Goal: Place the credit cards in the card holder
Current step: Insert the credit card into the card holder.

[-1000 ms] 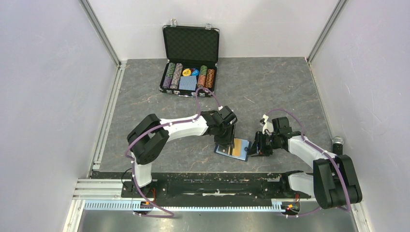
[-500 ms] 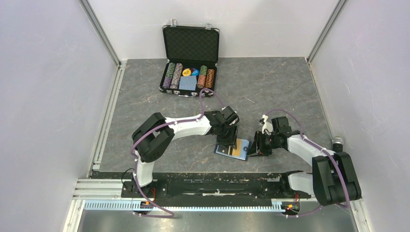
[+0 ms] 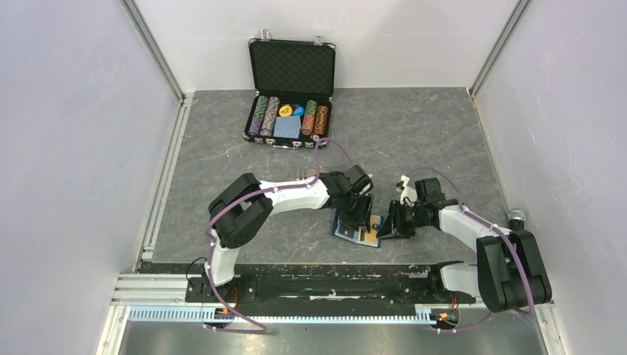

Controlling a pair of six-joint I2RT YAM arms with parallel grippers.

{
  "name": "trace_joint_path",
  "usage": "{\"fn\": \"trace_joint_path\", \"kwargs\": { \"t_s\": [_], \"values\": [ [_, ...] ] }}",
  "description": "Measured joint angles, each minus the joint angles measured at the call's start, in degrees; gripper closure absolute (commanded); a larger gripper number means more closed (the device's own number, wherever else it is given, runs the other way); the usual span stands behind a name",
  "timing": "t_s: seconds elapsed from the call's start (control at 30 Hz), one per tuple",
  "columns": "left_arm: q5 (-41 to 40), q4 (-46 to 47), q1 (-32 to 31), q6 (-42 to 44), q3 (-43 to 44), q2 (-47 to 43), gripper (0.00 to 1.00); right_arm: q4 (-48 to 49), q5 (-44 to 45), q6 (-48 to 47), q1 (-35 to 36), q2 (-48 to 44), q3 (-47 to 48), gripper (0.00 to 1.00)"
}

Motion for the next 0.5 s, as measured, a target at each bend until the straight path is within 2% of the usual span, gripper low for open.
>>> {"fn": "trace_joint_path", "kwargs": {
  "t_s": [0.3, 0.5],
  "values": [
    [0.1, 0.0, 0.2, 0.6, -0.2, -0.6, 0.48, -2.1, 2.4, -0.7, 0.1, 0.0, 1.6, 0.68],
    [0.9, 2.9, 3.7, 0.5, -6.6, -8.6, 0.48, -5.6, 6.9, -2.6, 0.5, -0.2, 5.5, 0.68]
  ]
}}
